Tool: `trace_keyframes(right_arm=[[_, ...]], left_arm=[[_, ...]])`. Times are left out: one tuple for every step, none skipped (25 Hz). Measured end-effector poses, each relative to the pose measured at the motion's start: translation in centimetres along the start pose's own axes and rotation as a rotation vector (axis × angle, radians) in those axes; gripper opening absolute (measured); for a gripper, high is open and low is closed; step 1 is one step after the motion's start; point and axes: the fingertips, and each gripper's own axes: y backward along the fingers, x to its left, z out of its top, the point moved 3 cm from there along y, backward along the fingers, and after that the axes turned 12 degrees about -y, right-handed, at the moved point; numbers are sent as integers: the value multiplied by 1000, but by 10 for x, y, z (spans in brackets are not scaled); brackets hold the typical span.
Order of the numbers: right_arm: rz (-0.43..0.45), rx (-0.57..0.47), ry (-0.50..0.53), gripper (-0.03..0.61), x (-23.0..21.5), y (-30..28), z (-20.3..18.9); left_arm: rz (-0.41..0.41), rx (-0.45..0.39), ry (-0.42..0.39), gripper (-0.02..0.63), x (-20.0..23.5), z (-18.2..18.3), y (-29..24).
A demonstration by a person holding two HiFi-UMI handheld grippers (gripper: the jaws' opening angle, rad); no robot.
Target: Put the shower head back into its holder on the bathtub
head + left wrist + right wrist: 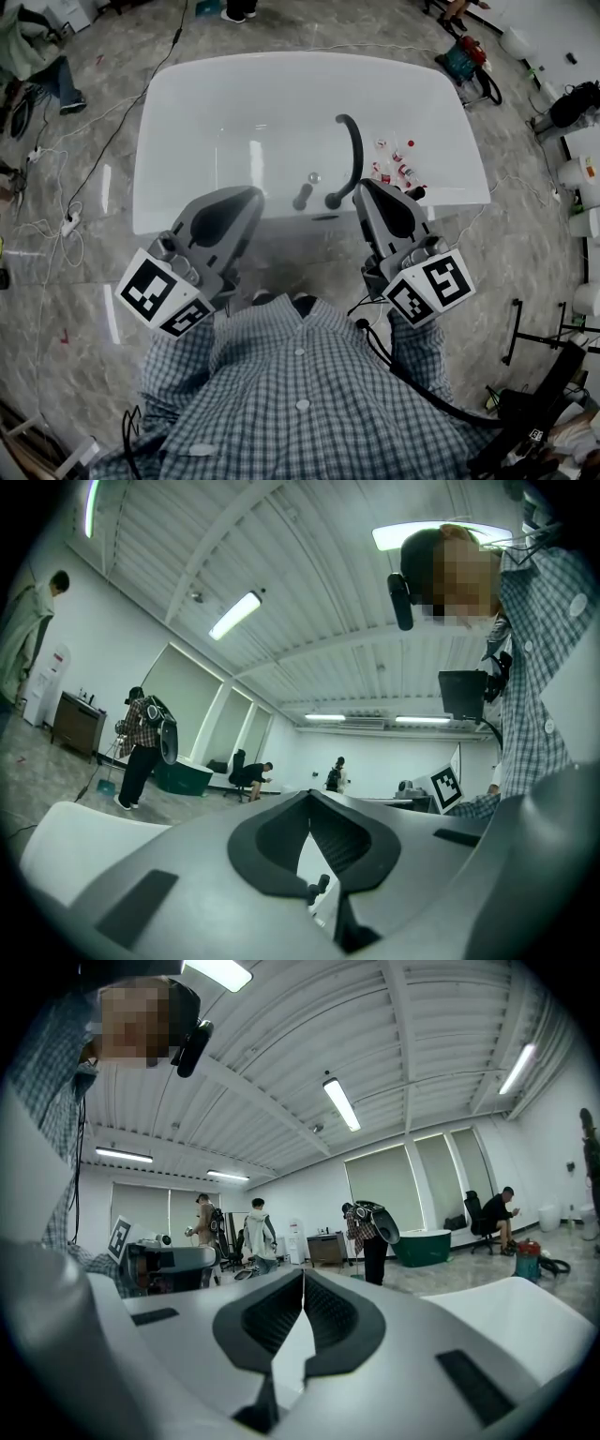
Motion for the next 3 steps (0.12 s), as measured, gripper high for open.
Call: trace_keyframes(right_arm=[[3,3,-1,20,1,-1,0],[7,6,-3,20,1,-2,0],[10,9,-5,20,1,-3,-1]], left_arm=[[1,1,0,8,1,0,0],[1,1,0,8,2,1,0],[2,1,-1,8,2,1,0]])
